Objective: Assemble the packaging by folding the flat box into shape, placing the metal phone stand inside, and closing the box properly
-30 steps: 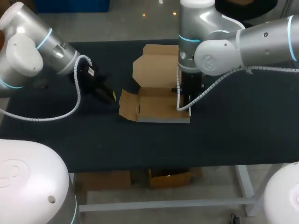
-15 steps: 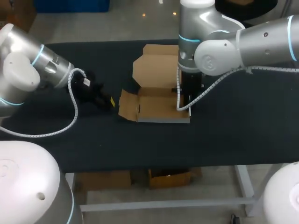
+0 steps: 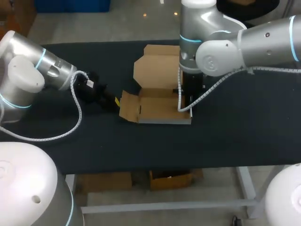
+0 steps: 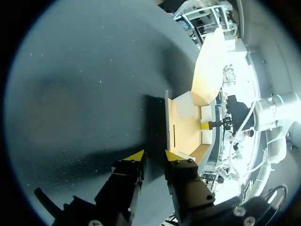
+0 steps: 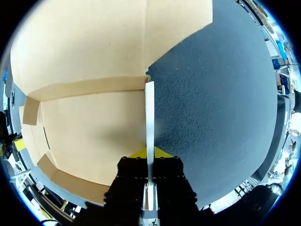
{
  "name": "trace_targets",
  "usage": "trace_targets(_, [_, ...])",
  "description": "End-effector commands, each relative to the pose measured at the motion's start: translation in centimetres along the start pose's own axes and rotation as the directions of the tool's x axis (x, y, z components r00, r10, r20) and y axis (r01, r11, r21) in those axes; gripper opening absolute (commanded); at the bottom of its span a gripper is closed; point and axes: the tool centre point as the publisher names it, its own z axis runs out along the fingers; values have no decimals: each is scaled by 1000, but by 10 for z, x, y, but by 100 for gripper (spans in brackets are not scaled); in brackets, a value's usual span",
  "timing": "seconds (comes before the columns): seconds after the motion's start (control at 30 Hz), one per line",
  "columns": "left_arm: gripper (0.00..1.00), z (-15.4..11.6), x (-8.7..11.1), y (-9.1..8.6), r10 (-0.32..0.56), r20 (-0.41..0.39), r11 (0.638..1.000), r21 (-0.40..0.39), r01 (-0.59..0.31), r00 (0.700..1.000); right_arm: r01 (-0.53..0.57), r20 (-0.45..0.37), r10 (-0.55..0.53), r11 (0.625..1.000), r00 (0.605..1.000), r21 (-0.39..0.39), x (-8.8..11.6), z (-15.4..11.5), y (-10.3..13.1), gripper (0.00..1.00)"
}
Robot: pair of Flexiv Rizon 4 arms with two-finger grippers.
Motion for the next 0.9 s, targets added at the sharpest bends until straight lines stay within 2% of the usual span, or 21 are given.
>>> trace_targets(0.03, [26, 9, 0, -7, 9, -31, 1000, -12, -9, 999, 1, 0, -1, 1000, 1000, 2, 0, 0, 0, 0])
trace_targets(0.53, [26, 18, 37, -8, 73, -118, 997, -16, -76, 990, 1, 0, -1, 1000, 1000, 2, 0, 0, 0, 0])
trace_targets(0.73, [28, 25, 45, -10, 76, -145, 997, -22, -80, 986, 1, 0, -1, 1000, 1000, 2, 0, 0, 0, 0])
trace_targets(0.9, [34, 34, 53, -13, 75, -164, 996, -28, -80, 984, 1, 0, -1, 1000, 1000, 2, 0, 0, 0, 0])
